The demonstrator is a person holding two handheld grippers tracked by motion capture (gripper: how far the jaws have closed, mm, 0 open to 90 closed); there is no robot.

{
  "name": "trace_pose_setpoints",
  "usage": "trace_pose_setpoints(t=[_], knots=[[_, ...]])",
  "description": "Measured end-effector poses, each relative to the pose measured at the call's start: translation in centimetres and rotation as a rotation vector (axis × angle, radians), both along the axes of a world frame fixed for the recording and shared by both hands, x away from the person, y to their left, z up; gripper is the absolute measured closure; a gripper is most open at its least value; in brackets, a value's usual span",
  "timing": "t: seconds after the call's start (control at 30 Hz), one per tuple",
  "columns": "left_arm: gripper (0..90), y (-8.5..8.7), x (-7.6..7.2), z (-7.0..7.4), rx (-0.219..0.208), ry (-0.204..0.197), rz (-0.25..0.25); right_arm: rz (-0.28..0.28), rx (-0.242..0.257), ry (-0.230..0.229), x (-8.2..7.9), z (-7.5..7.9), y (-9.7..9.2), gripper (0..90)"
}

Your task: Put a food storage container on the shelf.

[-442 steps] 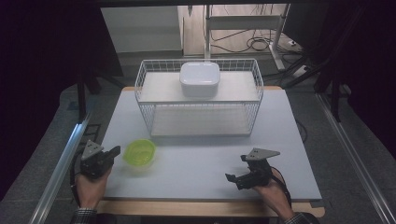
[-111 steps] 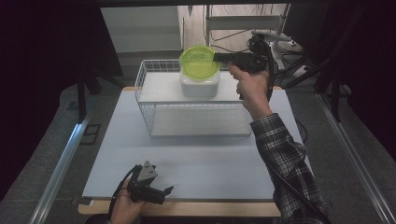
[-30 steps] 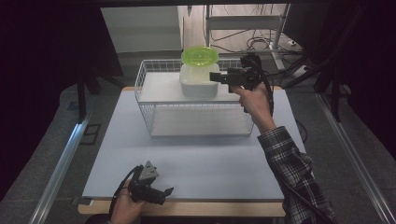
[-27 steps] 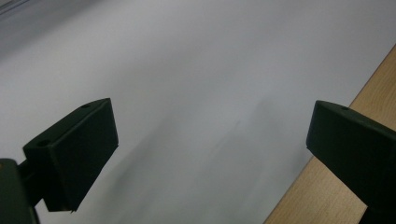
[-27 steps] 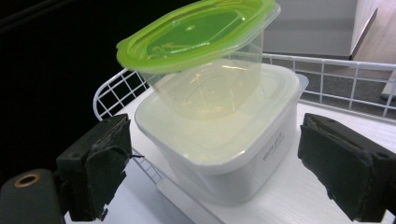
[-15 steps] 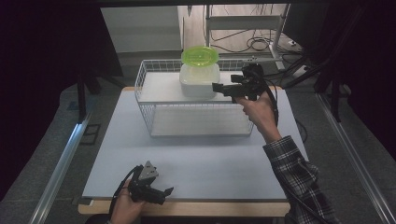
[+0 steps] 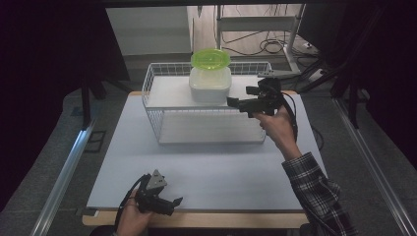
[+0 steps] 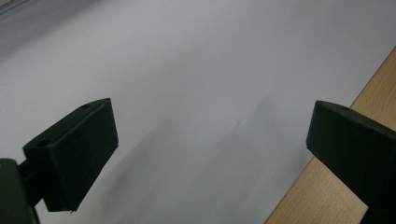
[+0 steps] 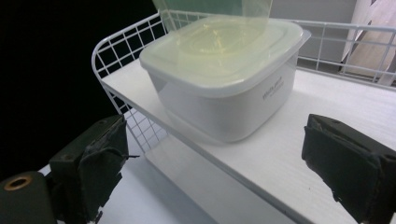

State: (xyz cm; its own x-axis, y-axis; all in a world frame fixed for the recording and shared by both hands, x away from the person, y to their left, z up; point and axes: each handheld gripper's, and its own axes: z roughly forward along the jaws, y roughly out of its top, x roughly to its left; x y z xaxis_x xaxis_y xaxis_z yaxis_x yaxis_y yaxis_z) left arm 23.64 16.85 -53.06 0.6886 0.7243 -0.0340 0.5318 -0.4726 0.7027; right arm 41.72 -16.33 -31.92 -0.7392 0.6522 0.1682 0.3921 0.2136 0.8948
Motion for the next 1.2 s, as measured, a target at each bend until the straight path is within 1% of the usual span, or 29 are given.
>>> trace_pose_setpoints(t=[0.03,0.2,0.5,0.63,1.0,1.2], knots=[[1.7,0.0,0.0,0.0,0.001,0.0,0.0,0.004,-0.012,-0.004,-0.3,-0.2,0.0,7.0],[1.7,0.0,0.0,0.0,0.0,-0.001,0.001,0.017,-0.027,-0.006,-0.9,-1.0,-0.2,5.6],[1.7,0.0,0.0,0.0,-0.001,-0.003,0.002,0.032,-0.064,-0.028,-1.9,-2.1,-0.2,4.5],[1.7,0.0,0.0,0.0,-0.001,-0.004,0.003,0.041,-0.078,-0.025,-2.3,-2.7,-0.2,4.2],[1.7,0.0,0.0,0.0,0.002,-0.002,0.002,0.048,-0.077,-0.025,-3.4,-4.2,-0.8,4.1],[1.7,0.0,0.0,0.0,0.002,-0.002,0.003,0.045,-0.088,-0.027,-4.0,-5.0,-1.2,4.0]])
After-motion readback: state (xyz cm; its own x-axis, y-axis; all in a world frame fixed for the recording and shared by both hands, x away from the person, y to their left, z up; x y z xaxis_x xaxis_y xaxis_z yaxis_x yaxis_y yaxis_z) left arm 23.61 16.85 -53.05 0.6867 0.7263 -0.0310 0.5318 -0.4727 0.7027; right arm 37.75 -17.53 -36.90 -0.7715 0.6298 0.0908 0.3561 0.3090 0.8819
